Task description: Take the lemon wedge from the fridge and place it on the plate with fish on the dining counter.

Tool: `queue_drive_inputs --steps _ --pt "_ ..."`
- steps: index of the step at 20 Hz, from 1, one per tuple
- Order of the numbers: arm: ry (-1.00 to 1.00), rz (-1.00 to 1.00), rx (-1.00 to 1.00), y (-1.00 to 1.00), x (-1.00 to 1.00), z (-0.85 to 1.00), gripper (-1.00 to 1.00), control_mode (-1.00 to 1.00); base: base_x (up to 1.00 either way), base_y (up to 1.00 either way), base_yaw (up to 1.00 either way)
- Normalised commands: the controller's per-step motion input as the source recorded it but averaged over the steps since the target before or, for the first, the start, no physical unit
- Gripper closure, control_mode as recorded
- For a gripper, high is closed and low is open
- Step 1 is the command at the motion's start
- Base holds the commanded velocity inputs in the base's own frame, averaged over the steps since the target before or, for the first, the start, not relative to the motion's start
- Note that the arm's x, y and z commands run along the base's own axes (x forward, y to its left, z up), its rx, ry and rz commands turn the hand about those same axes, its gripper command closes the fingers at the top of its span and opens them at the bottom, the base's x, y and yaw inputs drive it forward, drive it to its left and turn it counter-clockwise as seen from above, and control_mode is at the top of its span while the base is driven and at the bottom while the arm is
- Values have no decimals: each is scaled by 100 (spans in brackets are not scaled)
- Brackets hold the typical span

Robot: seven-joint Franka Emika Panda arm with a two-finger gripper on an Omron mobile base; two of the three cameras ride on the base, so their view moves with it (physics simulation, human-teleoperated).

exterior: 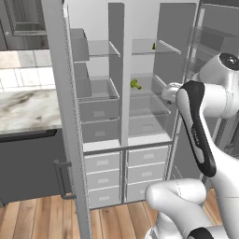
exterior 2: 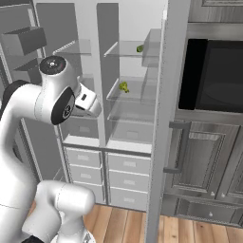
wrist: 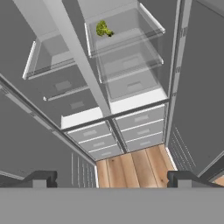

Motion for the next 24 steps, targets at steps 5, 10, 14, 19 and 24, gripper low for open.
queue_drive_inputs --steps 5,10,14,19,24 --pt "0 0 0 0 0 0 -100 -100 0 0 0" --pt "0 0 0 0 0 0 -100 -100 0 0 0" --pt "-2 0 0 -33 0 -4 -100 100 3 -35 0" --pt "0 0 0 0 0 0 -100 100 46 -15 0" --pt "0 0 0 0 0 0 -100 100 75 0 -15"
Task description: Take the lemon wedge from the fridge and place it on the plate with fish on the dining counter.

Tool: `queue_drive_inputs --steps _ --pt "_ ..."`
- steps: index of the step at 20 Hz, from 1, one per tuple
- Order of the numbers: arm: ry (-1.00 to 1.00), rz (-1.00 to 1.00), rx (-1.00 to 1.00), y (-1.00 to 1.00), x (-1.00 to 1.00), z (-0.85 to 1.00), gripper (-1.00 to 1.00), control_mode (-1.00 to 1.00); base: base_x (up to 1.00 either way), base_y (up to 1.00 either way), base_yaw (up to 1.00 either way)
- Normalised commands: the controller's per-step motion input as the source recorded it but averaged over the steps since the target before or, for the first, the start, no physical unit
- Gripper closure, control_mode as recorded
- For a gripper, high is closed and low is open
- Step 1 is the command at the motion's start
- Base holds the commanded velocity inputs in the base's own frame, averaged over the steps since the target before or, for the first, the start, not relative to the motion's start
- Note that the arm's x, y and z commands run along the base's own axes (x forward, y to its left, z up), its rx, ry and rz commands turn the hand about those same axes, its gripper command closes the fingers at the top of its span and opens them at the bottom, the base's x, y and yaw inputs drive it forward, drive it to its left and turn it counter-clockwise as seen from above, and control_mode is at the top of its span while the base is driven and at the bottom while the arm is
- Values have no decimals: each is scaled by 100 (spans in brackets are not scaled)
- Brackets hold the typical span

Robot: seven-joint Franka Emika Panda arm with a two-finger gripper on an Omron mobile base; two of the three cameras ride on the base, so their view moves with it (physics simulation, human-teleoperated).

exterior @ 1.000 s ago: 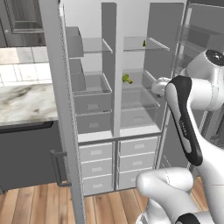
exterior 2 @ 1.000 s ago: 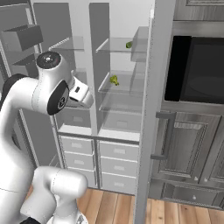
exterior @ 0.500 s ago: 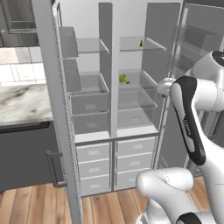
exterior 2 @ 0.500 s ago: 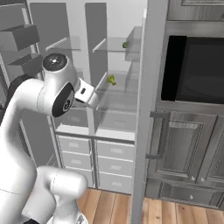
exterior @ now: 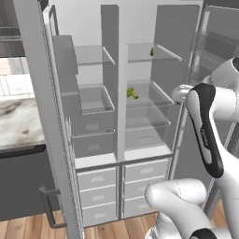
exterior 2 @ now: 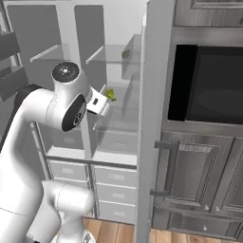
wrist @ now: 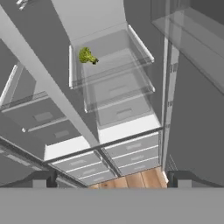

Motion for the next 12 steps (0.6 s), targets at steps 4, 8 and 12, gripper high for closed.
queue_drive_inputs --steps 4,8,12 --pt "0 0 0 0 0 0 -100 100 75 0 -25" --pt "0 0 0 0 0 0 -100 100 91 0 -22" --pt "0 0 0 0 0 0 -100 100 53 10 -9"
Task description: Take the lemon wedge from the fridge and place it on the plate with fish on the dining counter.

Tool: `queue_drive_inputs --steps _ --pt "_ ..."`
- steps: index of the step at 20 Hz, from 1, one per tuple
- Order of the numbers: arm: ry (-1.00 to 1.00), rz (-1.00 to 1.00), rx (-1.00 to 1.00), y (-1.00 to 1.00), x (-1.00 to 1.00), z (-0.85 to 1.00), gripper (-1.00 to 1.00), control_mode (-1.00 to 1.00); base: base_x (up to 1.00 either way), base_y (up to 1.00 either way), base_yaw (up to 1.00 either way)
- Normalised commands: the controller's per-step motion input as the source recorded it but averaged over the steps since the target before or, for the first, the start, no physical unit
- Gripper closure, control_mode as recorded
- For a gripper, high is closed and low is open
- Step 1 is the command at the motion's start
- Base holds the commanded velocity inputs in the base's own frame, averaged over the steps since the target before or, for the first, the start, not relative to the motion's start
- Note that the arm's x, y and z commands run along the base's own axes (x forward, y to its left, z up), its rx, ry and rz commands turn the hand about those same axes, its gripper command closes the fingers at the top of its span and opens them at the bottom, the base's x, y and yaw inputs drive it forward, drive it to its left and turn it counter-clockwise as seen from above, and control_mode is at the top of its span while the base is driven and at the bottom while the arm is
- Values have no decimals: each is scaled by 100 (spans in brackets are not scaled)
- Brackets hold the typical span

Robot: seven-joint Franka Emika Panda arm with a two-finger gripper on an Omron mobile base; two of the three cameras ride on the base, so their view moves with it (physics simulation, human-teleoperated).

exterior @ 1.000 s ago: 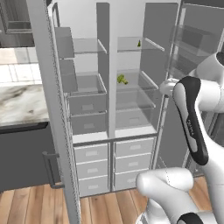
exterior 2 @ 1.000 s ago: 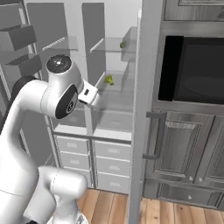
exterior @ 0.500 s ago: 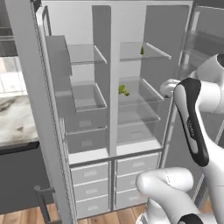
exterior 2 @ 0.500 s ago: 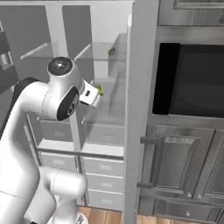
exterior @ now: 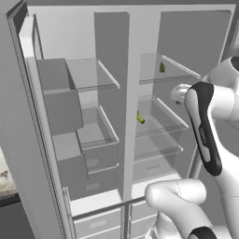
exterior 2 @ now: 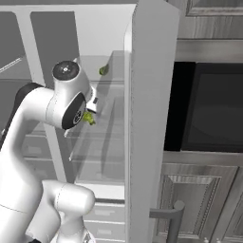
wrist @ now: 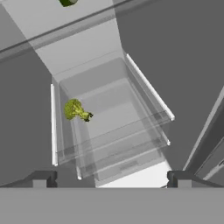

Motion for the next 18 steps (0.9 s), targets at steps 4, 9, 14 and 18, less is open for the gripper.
queue_drive_inputs --steps 4,9,14,18 --pt "0 0 0 0 0 0 -100 100 26 10 -1" --pt "-11 0 0 3 3 61 -100 -100 2 1 0" --pt "-15 0 -3 15 21 92 -100 -100 0 0 0" --pt "-11 0 -6 8 44 56 -100 -100 0 0 0"
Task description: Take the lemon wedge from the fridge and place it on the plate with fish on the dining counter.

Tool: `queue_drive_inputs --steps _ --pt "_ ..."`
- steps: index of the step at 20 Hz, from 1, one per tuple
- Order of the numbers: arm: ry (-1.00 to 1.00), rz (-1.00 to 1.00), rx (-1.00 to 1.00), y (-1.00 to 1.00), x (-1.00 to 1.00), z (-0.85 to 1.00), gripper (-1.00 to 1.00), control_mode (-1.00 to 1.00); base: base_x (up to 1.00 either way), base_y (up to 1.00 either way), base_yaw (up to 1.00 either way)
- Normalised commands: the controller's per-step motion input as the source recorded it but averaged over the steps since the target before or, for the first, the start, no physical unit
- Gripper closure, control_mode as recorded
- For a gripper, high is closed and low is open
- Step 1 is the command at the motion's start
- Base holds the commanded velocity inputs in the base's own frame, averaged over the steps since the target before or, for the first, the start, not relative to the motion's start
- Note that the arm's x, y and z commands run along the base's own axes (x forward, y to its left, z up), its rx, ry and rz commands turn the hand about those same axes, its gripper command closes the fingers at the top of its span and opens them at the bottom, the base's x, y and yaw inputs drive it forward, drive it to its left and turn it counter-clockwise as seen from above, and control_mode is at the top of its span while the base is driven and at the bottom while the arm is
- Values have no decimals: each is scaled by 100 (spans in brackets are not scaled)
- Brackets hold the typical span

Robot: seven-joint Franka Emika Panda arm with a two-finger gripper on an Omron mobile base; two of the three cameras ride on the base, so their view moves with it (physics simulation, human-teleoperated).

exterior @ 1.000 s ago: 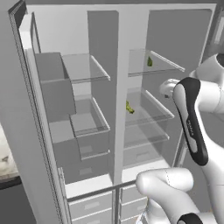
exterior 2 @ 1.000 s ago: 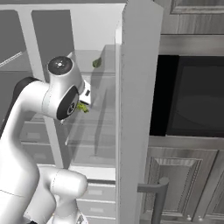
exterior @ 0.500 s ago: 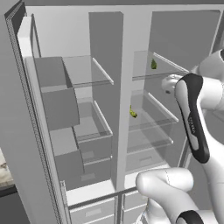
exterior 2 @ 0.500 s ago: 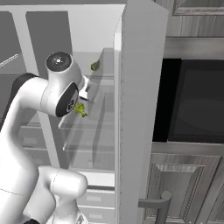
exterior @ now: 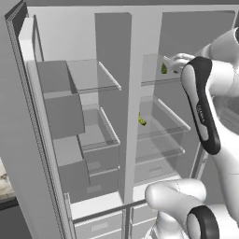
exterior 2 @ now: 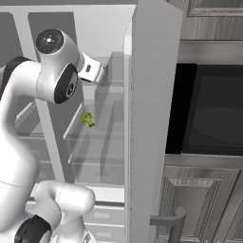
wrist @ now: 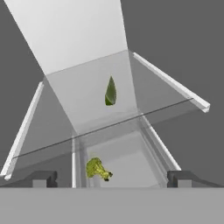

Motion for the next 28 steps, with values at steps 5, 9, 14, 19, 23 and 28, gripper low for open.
queue_drive_inputs --steps 5,9,14,19,23,28 --pt "-1 -1 -7 4 68 2 -100 -100 0 0 0" --pt "7 0 -5 0 65 0 -100 -100 0 0 0" --pt "5 0 -8 0 60 -10 -100 -100 0 0 0" --pt "9 0 -4 0 69 -3 -100 -100 0 0 0" --pt "0 2 -3 -12 44 -26 -100 -100 0 0 0" --pt "0 0 -1 -1 21 -1 -100 -100 0 0 0"
